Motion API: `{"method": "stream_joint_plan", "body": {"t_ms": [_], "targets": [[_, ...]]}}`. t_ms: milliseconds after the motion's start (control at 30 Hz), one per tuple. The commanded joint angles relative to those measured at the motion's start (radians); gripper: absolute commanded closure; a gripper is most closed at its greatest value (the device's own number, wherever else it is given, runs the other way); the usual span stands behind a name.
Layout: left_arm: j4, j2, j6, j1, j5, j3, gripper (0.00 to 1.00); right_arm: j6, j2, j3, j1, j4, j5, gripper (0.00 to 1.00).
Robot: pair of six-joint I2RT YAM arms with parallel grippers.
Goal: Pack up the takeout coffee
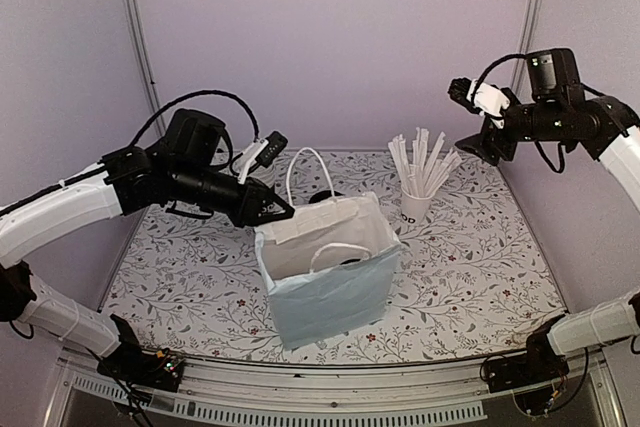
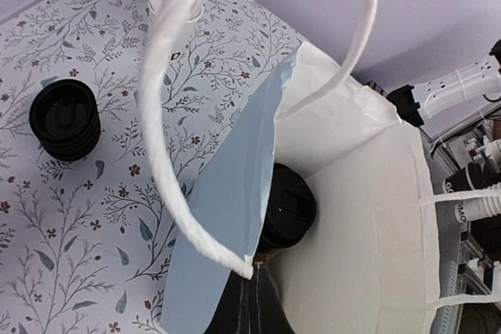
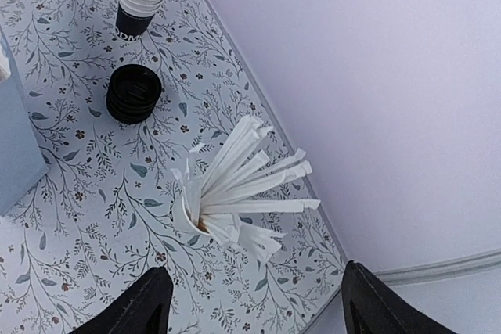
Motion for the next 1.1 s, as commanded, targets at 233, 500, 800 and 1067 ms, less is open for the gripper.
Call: {"method": "stream_joint_plan", "body": {"t_ms": [233, 500, 800, 1067], "targets": [[-0.048, -0.012, 0.141, -0.048, -0.097, 0.053, 1.00, 0.223, -0.206, -0.405, -0.206, 0.227, -0.223, 0.22], [0.011, -0.046, 0.094, -0.255, -0.063, 0.028, 0.98, 0.258, -0.216, -0.455, -0.205, 0.243, -0.238, 0.22], [0.113, -0.068, -0.024, -0.423, -0.064, -0.087, 0.97, 0.254, -0.196, -0.465, -0.205, 0.250, -0.251, 0.21], [0.127, -0.041, -0.016, -0.474, -0.060, -0.071, 0.97, 0.254, -0.198, -0.459, -0.205, 0.242, -0.268, 0.21]]}}
